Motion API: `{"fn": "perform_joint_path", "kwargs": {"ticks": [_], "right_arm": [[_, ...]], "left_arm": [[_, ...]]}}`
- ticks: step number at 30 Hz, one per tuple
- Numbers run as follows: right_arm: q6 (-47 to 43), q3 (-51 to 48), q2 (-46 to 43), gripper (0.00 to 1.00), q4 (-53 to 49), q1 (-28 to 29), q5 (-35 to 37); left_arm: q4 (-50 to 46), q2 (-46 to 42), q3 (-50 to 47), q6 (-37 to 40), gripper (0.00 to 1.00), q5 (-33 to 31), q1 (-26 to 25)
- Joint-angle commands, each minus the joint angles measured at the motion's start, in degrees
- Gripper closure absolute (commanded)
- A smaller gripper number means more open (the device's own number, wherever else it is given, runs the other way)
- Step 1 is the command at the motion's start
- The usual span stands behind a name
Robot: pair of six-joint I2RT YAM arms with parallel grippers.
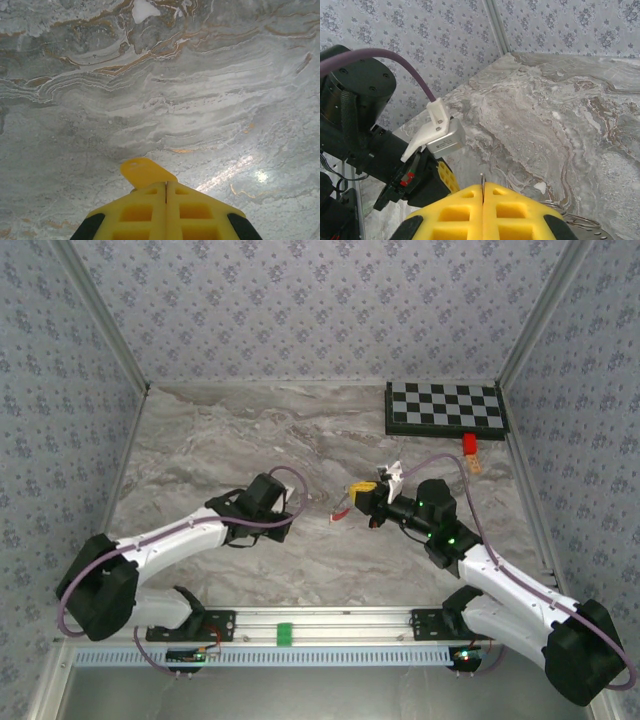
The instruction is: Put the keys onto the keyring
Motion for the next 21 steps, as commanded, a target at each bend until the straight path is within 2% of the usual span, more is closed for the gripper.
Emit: {"fn": "perform_joint_path", "kwargs": {"ticks": [1,8,19,21], "right_arm": [[-0.31,-0.1,0.15,1.0,2.13,0.47,0.55],[-0.31,-0.04,0.74,1.0,2.26,0.54,0.55],[-0.67,0.05,1.48,1.0,2.15,0.53,0.89],[-0.76,0.06,1.36,1.0,2.01,0.54,1.03]], "left_arm": [[0.77,1.47,-0.69,-0.81,0.98,-0.64,-0.38],[2.29,3.46,-0.05,-0.66,0.97,-0.72,-0.37],[5.08,12.35,4.26,0.68,0.97,1.41,-0.36],[5.22,12.7,4.37,0.55,0.92,1.78,-0.4]]}}
